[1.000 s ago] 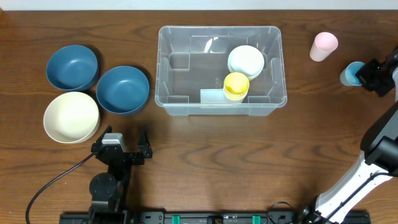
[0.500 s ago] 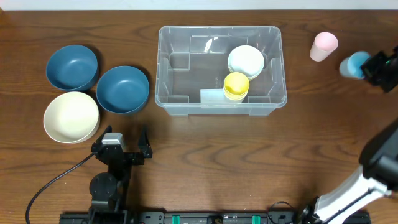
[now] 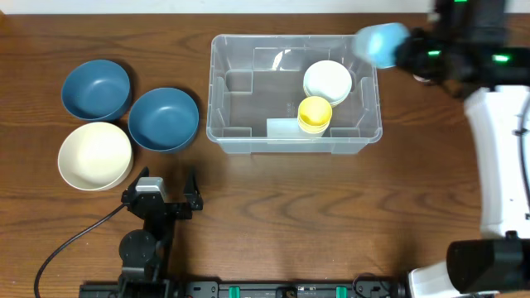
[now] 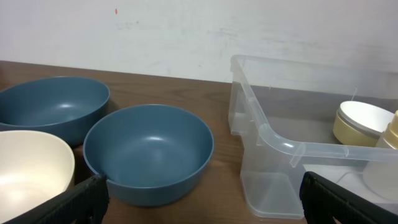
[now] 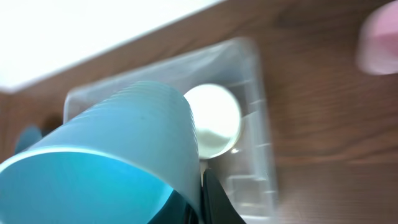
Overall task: Pack container
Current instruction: 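Carry the light-blue cup into the bin, stack it, and release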
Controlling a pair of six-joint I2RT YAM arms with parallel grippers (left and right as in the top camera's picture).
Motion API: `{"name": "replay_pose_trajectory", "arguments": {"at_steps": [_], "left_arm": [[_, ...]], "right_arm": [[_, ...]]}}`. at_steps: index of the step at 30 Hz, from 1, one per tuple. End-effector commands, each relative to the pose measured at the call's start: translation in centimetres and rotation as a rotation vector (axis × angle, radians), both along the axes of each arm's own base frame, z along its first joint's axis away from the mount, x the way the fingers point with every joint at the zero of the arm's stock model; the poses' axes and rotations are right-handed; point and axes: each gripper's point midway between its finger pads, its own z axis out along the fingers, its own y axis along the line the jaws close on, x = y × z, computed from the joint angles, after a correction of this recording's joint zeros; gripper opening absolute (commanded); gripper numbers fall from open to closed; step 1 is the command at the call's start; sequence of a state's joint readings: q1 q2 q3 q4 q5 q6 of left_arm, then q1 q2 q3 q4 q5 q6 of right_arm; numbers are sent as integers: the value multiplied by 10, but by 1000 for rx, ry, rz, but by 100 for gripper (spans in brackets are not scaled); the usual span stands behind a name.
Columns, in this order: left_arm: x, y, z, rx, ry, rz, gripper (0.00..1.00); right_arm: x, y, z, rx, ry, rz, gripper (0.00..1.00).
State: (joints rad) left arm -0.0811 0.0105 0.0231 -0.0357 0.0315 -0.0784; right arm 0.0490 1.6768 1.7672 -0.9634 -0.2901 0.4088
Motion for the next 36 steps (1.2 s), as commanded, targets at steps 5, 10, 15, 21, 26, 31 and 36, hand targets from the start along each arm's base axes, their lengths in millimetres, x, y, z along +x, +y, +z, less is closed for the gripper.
{"name": "replay_pose_trajectory", "arguments": {"at_steps": [5,10,15,21,26,31,36], "left_arm": [[-1,2,-17,10,48,8,98],[-1,2,-17,10,48,8,98],[-1,2,-17,10,48,8,98],[-1,2,-17,10,48,8,98],[-1,2,-17,10,48,8,98],[-1,2,-17,10,48,8,98],[-1,2,-17,10,48,8,98]], "right_arm": [[-2,63,-46,-128,87,102,2],[-12,83,-69,-151,161,145,1],[-26,78,-78,-168,232,144,1],[-45,75,-85,-208,298,194,1],[-51,76,-91,-246,310,226,3],[-51,75,-102,-255,325,225,27],[-53,75,-107,-263,327,240,56]]}}
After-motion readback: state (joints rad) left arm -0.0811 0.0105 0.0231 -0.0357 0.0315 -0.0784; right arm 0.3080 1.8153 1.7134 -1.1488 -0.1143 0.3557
